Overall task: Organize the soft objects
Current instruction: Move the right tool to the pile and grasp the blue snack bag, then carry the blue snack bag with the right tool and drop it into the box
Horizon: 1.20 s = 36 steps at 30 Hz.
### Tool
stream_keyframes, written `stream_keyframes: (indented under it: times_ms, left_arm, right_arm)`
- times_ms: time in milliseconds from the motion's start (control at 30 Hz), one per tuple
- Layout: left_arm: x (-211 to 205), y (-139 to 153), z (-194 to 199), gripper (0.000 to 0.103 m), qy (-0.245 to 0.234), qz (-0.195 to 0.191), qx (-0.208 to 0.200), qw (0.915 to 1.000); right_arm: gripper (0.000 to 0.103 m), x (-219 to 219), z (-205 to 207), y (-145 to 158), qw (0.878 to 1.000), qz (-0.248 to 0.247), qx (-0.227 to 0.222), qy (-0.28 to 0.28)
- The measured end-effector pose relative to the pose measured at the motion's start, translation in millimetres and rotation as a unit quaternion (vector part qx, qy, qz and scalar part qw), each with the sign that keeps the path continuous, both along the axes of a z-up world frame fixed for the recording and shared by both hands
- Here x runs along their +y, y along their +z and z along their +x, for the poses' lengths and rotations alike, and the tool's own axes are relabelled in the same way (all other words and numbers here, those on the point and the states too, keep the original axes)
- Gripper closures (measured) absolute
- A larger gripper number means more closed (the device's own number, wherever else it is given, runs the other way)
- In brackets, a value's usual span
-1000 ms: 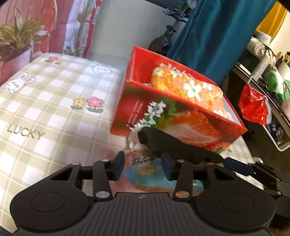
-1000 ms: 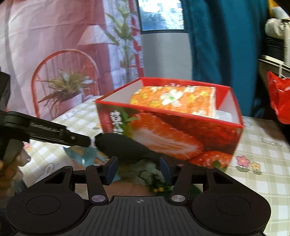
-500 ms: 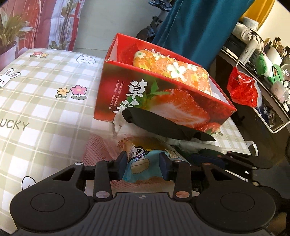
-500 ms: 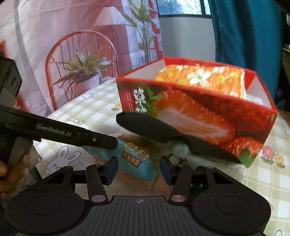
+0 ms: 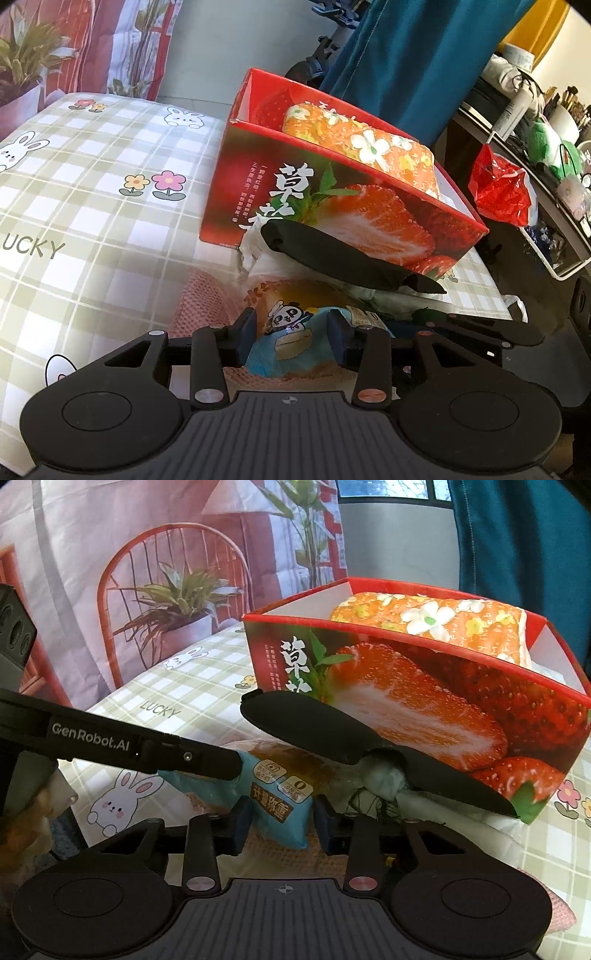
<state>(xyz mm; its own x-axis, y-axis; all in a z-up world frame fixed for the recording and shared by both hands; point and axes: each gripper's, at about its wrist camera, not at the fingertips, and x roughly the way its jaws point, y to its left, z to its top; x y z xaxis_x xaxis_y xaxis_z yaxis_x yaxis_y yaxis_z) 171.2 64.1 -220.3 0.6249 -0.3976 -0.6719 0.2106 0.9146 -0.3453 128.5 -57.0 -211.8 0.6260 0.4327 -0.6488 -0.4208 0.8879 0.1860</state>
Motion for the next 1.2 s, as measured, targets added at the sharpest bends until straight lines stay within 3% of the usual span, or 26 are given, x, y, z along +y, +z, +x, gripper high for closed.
stream_keyframes:
  times_ms: [633, 1200]
  left_arm:
    - [1, 9, -11, 0.061, -0.012, -0.022, 0.002, 0.9997]
    - [-2, 76, -43, 0.062, -0.027, -0.008, -0.090, 0.9955]
  right_arm:
    - [0.080, 2, -13, 12, 1.000, 0.010, -0.007, 0.011]
    - [0.080, 0, -47, 68, 0.994, 0.023, -0.108, 0.016]
